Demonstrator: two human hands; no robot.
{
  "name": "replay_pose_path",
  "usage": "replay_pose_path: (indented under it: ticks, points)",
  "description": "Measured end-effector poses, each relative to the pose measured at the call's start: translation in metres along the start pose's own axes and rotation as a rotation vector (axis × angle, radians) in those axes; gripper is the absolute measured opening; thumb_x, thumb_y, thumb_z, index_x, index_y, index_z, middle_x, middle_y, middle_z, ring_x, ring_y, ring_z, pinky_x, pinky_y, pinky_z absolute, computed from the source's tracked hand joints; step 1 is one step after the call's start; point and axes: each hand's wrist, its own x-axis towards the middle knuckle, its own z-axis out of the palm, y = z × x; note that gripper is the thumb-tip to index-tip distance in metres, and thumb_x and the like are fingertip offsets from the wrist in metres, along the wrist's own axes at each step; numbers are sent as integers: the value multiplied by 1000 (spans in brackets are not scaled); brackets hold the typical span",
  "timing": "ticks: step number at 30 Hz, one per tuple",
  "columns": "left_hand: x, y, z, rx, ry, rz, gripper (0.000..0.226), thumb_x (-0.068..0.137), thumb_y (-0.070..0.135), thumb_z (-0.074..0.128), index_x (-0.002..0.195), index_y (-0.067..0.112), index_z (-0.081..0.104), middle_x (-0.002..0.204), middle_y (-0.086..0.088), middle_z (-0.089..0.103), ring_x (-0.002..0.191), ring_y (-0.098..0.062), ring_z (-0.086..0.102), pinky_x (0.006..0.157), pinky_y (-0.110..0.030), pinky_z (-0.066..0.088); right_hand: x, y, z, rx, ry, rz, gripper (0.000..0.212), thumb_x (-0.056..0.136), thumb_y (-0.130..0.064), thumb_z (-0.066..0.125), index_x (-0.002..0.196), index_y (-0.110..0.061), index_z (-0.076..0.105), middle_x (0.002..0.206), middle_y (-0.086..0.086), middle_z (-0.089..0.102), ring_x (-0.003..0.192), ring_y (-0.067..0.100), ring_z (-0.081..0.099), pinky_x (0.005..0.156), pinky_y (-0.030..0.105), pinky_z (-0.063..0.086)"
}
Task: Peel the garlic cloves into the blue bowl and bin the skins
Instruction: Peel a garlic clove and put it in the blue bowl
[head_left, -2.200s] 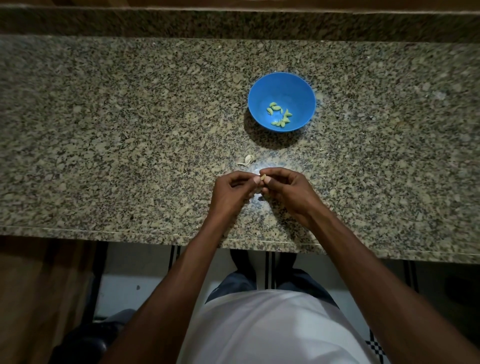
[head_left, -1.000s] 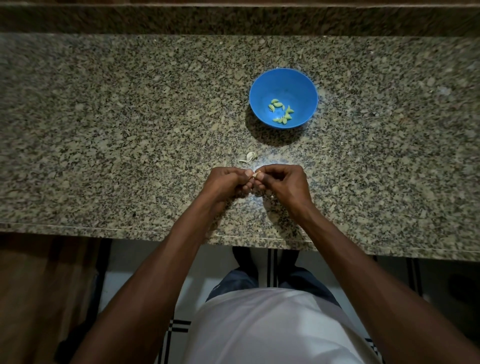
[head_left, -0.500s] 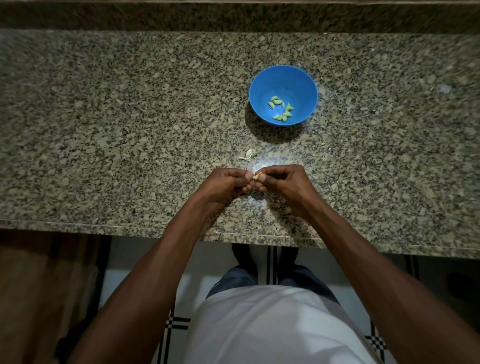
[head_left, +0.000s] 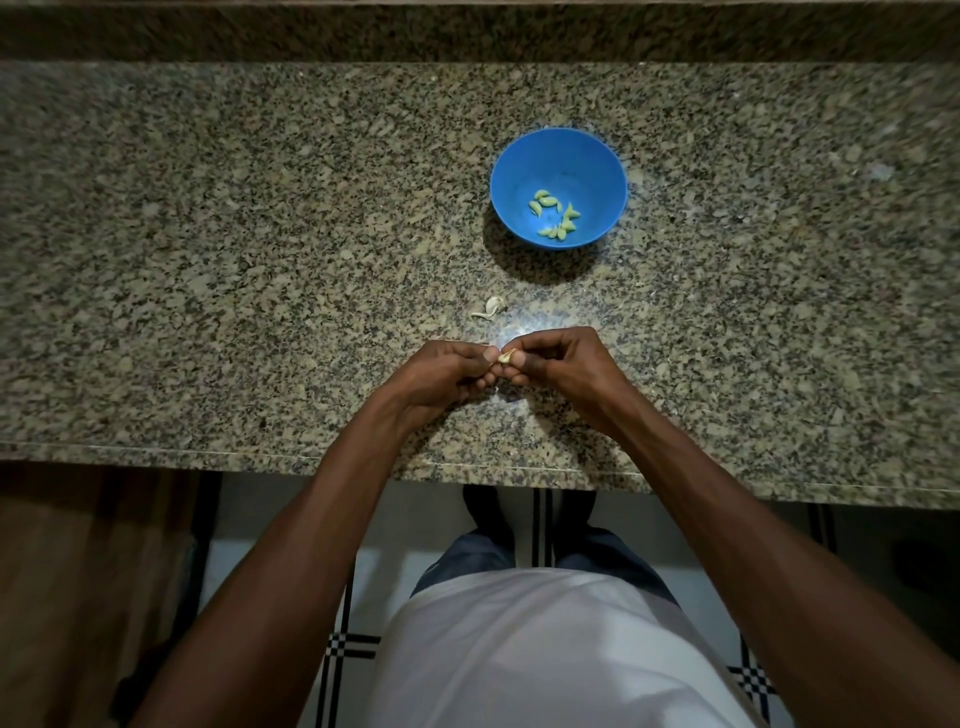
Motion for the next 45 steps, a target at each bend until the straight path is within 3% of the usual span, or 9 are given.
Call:
replay_pose_path:
  ticks: [8,11,16,21,24,28,34,40,45]
  points:
    - [1,2,-4,5,-3,-39,16,98,-3,61,97,3,76,80,-6,74,72,-11,65,75,-24,57,0,-1,-1,-69,-20,-3,18,93,6,71,110,9,76,97,21,79,84,21,77,75,24,62]
    - [-1,0,0,24,51,51,9,98,4,67,100,3,76,84,-8,75,74,-14,66,76,-27,59,0,1,-3,-12,17,21,19,93,6,72,111,8,76,98,20,79,85,22,77,76,26,63]
    - [-3,-8,7,56,156,210,18,96,10,74,107,-4,74,89,-17,75,77,-21,69,82,-37,61,-2,2,-5,87,-13,98,22,98,1,68,119,-1,76,93,14,79,86,20,75,83,34,65]
    - [-5,-14,12,169,213,315,14,92,13,79,104,5,77,99,-16,78,86,-23,75,87,-40,63,-3,3,-4,153,-7,112,25,99,2,66,123,-2,73,96,16,79,89,22,77,78,30,65]
    - [-9,-16,18,181,204,367,17,90,7,79,107,7,77,102,-5,80,95,-18,77,86,-34,63,-3,4,-1,103,24,90,27,97,4,68,124,1,71,102,23,78,91,32,77,85,40,66]
    - [-12,-16,20,213,170,415,19,92,6,77,111,5,78,104,-5,80,100,-19,77,89,-34,63,-1,8,1,29,97,77,17,93,2,76,109,3,72,97,24,78,86,35,78,88,54,64]
    - [-10,-19,19,239,248,426,20,85,13,85,103,7,79,96,-4,80,91,-16,78,81,-29,63,-3,10,3,-213,120,-8,15,91,-11,82,106,-12,81,98,4,81,92,19,79,89,45,65]
    - [-7,-23,18,229,288,443,12,90,12,81,101,7,80,92,-6,80,83,-21,78,71,-28,61,-8,9,7,-221,123,-72,21,87,-15,86,107,-11,82,97,0,82,93,16,79,91,43,64]
    - [-7,-24,18,213,283,433,7,92,6,77,99,6,79,92,-9,79,84,-27,76,75,-34,64,-10,10,8,-268,161,-121,22,85,-23,88,104,-13,83,96,-1,82,91,14,79,89,43,65]
